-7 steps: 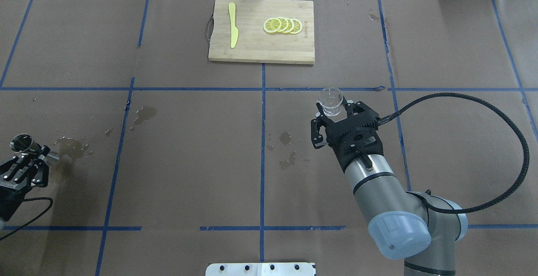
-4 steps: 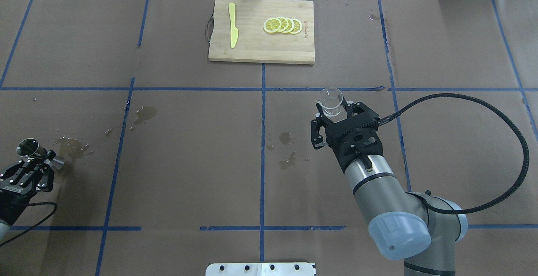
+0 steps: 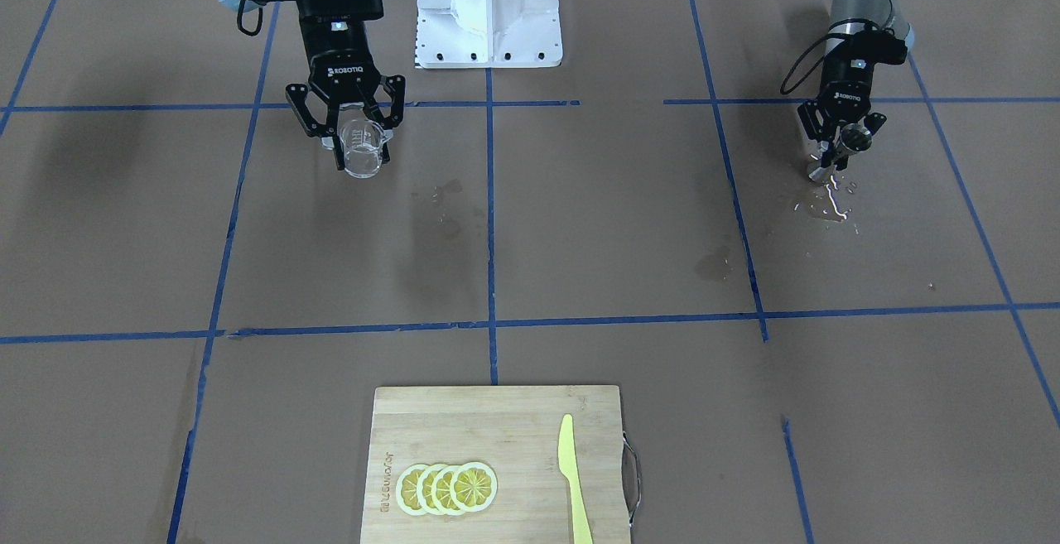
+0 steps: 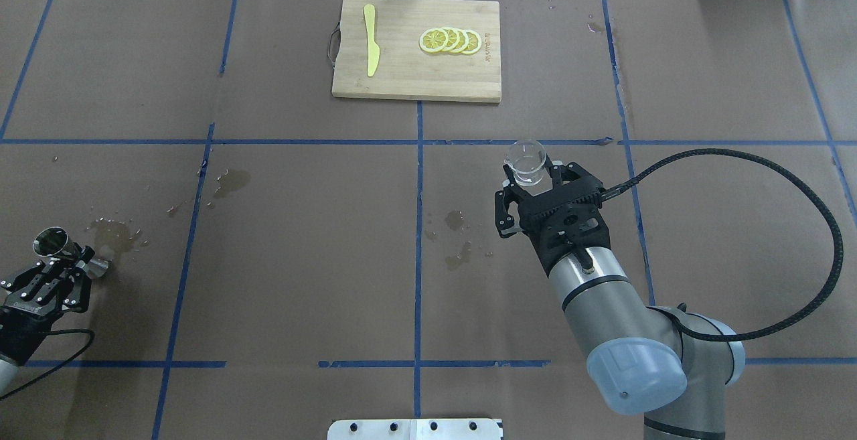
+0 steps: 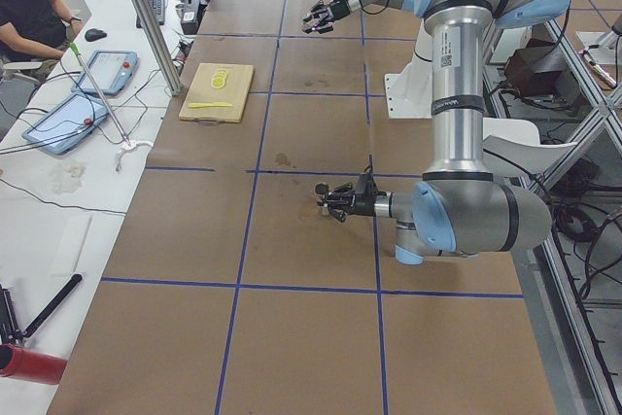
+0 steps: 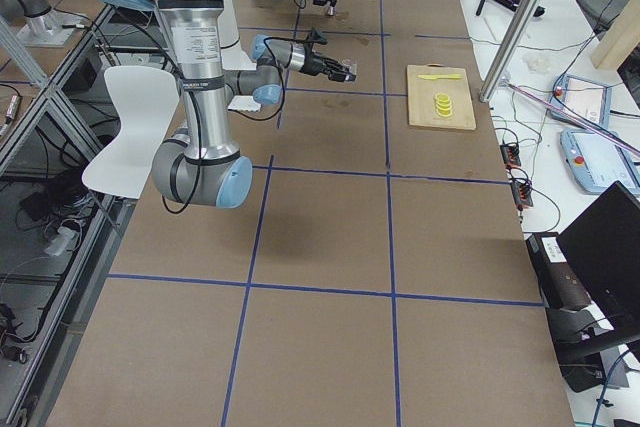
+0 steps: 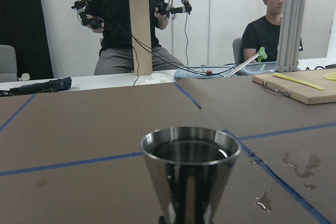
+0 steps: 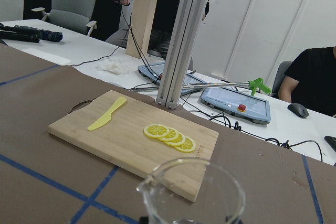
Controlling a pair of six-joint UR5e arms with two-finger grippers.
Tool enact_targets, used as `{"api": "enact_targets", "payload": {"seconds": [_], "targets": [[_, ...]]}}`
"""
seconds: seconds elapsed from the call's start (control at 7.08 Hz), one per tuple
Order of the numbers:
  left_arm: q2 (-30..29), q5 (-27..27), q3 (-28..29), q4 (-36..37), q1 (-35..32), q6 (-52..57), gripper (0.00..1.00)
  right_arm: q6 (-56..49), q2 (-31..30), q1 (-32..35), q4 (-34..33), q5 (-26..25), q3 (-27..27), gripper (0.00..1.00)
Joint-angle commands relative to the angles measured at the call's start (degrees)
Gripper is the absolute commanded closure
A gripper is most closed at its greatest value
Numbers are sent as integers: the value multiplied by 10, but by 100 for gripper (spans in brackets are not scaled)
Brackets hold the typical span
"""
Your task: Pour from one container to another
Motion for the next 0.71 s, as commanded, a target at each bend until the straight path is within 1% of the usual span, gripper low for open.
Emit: {"api": "enact_targets", "payload": {"seconds": [0.0,0.42,0.57], "targets": [[-1,0,0,0,4,-1,100,0,0,0,0,0,0,100],[-1,0,0,0,7,-1,100,0,0,0,0,0,0,100],[-1,1,0,0,9,-1,98,0,0,-1,0,0,0,100]]}}
